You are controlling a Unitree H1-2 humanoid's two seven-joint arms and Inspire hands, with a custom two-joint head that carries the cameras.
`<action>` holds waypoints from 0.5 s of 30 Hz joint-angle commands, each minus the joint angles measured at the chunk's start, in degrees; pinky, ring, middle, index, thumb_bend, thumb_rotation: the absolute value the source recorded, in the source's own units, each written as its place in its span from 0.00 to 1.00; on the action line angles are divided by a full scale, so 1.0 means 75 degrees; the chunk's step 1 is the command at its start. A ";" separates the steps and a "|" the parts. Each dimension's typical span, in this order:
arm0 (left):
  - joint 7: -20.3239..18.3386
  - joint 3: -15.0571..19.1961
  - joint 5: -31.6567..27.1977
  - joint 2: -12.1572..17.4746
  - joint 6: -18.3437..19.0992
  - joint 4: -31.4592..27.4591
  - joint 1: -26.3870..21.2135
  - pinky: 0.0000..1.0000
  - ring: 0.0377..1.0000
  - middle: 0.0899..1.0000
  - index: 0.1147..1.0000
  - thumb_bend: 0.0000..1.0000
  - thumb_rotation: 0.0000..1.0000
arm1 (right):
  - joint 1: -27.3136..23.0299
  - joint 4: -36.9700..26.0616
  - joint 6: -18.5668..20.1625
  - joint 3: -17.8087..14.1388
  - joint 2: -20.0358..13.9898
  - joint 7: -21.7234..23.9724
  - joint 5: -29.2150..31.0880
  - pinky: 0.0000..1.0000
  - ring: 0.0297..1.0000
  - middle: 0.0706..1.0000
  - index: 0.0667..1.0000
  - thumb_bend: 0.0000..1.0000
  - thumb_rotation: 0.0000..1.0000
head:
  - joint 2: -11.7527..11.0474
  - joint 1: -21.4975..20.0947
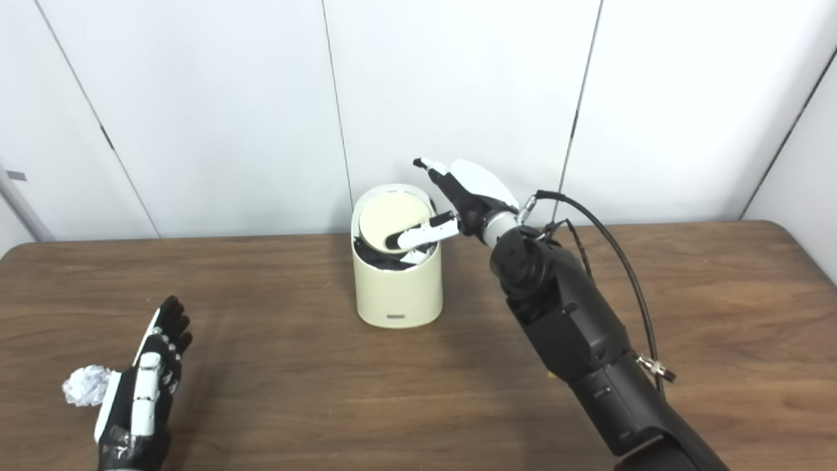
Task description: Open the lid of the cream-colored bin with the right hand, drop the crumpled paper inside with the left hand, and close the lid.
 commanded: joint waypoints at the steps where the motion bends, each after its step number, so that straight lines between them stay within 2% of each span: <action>1: 0.0066 -0.0136 -0.0060 -0.0259 -0.0156 0.0356 0.0184 1.00 1.00 1.00 1.00 0.33 0.97 | -0.0275 -0.0376 0.0076 -0.0227 -0.0074 -0.0117 0.0062 0.86 0.95 0.96 0.96 0.82 0.52 | -0.0004 -0.0004; 5: 0.0085 -0.0143 0.0006 -0.0251 -0.0152 0.0412 0.0166 1.00 1.00 1.00 1.00 0.36 0.96 | -0.0226 -0.0497 0.0023 -0.0389 -0.0134 -0.0167 0.0165 0.84 0.94 0.95 0.95 0.81 0.53 | 0.0000 0.0015; 9: 0.0125 -0.0118 -0.0011 -0.0279 -0.0126 0.0393 0.0147 1.00 1.00 1.00 1.00 0.35 0.96 | -0.0131 -0.0606 0.0293 -0.0935 0.0043 -0.0024 0.0716 0.78 0.91 0.96 0.96 0.81 0.53 | -0.0005 0.0010; 15: 0.0127 -0.0109 -0.0020 -0.0269 -0.0138 0.0425 0.0152 1.00 1.00 1.00 1.00 0.36 0.95 | 0.0067 -0.0830 0.0292 -0.1200 -0.0072 0.0023 0.0969 0.79 0.92 0.96 0.95 0.78 0.54 | 0.0017 -0.0014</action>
